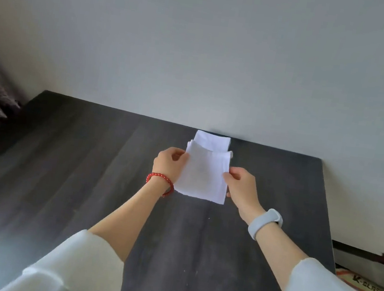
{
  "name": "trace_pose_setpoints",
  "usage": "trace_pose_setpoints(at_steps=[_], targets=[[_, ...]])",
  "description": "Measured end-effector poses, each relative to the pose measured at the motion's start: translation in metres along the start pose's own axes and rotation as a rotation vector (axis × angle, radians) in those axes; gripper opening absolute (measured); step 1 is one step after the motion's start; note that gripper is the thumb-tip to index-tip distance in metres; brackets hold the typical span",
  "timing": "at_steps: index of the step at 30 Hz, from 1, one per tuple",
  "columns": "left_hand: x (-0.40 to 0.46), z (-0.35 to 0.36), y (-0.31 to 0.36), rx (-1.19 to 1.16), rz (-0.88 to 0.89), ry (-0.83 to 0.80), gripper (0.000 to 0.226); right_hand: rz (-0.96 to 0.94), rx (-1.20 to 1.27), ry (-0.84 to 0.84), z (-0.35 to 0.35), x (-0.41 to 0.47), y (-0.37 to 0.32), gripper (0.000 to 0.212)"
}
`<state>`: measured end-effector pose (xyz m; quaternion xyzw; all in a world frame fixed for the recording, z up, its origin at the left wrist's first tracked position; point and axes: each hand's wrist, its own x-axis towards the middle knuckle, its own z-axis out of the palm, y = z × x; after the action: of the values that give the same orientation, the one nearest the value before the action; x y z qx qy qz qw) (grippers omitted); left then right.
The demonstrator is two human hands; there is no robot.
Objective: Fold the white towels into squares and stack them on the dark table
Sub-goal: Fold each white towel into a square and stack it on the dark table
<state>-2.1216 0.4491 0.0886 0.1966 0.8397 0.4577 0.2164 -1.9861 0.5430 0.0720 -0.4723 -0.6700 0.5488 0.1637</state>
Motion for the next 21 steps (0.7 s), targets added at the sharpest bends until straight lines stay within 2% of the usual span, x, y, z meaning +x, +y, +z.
trace_pose_setpoints(at_steps=[5,10,16,21], targets=[[0.111,0.032,0.003,-0.002,0.096,-0.054,0.020,0.005,0.064,0.114,0.020,0.097,-0.013,0.021],[0.180,0.065,-0.022,0.009,0.125,-0.066,0.021,0.008,0.075,0.157,0.040,0.162,-0.002,0.013],[0.215,0.088,-0.041,0.056,0.110,-0.096,0.021,0.073,0.005,0.196,0.050,0.193,0.013,0.019],[0.224,0.100,-0.054,0.139,0.102,-0.104,0.023,0.087,-0.078,0.203,0.050,0.205,0.029,0.013]])
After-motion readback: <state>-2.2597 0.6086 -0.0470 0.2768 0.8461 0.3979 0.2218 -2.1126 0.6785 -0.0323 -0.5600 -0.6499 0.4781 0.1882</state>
